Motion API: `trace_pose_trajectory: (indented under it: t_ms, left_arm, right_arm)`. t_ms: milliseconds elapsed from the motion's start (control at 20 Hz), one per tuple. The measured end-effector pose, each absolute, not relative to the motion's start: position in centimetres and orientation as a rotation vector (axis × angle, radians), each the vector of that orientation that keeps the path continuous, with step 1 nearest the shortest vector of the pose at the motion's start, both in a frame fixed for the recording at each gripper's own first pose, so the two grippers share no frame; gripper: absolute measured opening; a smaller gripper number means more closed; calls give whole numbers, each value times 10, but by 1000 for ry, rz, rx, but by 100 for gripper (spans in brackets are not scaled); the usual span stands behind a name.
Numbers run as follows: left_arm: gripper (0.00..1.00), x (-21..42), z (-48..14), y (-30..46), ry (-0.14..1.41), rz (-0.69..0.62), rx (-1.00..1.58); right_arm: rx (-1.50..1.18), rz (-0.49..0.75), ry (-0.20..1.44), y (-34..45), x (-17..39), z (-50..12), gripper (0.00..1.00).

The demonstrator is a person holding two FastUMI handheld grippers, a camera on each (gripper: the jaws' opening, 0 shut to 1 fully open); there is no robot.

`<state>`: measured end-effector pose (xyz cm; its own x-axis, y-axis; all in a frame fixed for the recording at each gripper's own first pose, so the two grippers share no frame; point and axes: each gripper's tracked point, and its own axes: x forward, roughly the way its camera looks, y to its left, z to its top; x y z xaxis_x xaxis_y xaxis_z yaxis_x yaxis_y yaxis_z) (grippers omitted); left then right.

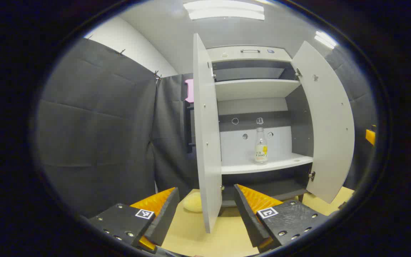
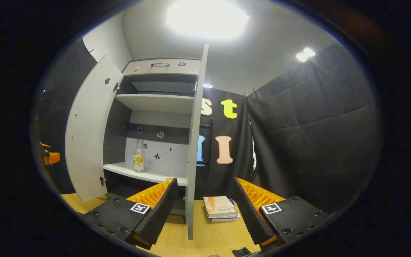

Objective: Grasp the bottle in the cabinet with the left hand and place it on the coaster, then close the right door with the right hand and the left door with the left hand.

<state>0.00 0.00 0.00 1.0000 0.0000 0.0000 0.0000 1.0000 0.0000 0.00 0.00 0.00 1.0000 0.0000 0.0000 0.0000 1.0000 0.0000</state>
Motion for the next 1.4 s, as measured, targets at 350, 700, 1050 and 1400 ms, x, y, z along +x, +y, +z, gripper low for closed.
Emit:
trace_pose_trajectory:
  t_ms: [350, 700, 1050, 1400]
  left_arm:
    - [89, -9, 8, 2, -24, 8, 28]
    - [89, -14, 15, 4, -42, 19, 17]
    - [89, -21, 21, 4, -59, 67, 29]
    - [89, -22, 31, -25, -82, 81, 36]
  right_arm:
    - [31, -17, 28, -13, -5, -13, 97]
    - [9, -1, 26, -12, -10, -17, 97]
    - [21, 32, 0, -16, -8, -9, 97]
    - [58, 67, 4, -31, -7, -26, 97]
